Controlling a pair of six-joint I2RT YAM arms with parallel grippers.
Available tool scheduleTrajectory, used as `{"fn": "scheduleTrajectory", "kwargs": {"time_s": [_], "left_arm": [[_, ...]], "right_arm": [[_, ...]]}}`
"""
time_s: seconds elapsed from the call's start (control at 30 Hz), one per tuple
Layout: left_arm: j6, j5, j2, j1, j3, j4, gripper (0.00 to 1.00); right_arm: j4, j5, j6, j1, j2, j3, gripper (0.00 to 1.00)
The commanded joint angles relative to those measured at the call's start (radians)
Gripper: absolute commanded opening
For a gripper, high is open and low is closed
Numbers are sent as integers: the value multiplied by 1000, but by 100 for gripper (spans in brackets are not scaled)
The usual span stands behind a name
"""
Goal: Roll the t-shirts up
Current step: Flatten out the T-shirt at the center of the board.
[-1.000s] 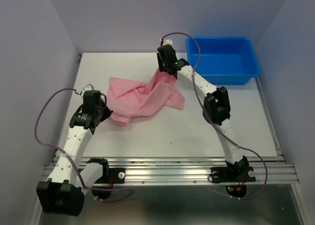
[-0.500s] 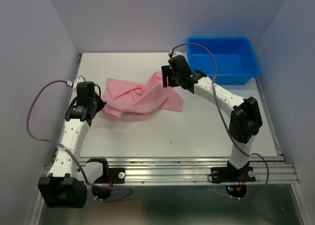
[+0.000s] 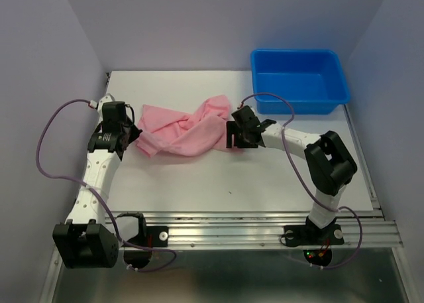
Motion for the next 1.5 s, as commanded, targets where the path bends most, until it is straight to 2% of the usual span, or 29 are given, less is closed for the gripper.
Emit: {"fn": "scheduleTrajectory", "kwargs": {"time_s": [0.0,0.1,0.17,0.3,0.33,0.4,0.5,0.7,0.87,0.97,1.07,1.13,1.2,1.23,1.27,1.3,1.33,1.37,1.4,1.47], "left_arm": [[17,12,0,3,54,40,0],[20,12,3,3,57,39,0],[20,12,6,3,57,39,0],[36,3,4,3,57,37,0],[40,0,6,3,59,36,0],[46,1,20,29,60,46,0],[40,33,58,38,83,76,0],[42,53,224,43,354,60,0],[51,64,261,66,459,54,0],[57,75,233,69,427,54,0],[56,109,161,69,300,71,0],[54,135,106,69,151,93,0],[41,188,17,69,6,96,0],[27,210,-9,68,-45,91,2],[14,259,-53,69,-87,90,7],[4,286,-74,69,-128,88,34],[-15,309,-97,69,-185,85,52],[-15,340,-103,69,-197,82,67],[-10,343,-106,69,-191,67,81],[8,302,-100,69,-153,41,83]], "right_arm": [[106,-17,50,13,54,15,79],[148,-11,59,13,93,18,72],[159,1,54,13,117,39,60],[148,36,31,13,125,82,23],[143,47,27,13,118,89,9],[128,82,5,13,73,110,1],[102,110,-33,-28,12,144,1],[1,133,-119,-90,-137,294,1],[-104,121,-151,-90,-261,314,1],[-148,96,-136,-90,-329,212,1],[-185,70,-87,-90,-436,94,1],[-199,47,-58,-90,-519,-40,1],[-222,42,-13,-90,-591,-168,2],[-230,50,2,-90,-591,-207,7],[-245,56,25,-90,-628,-244,42],[-254,82,34,-90,-640,-275,58],[-272,98,44,-90,-649,-311,74],[-285,113,56,-90,-651,-319,80],[-295,140,59,-90,-648,-318,81],[-320,168,62,-90,-637,-287,83]]}}
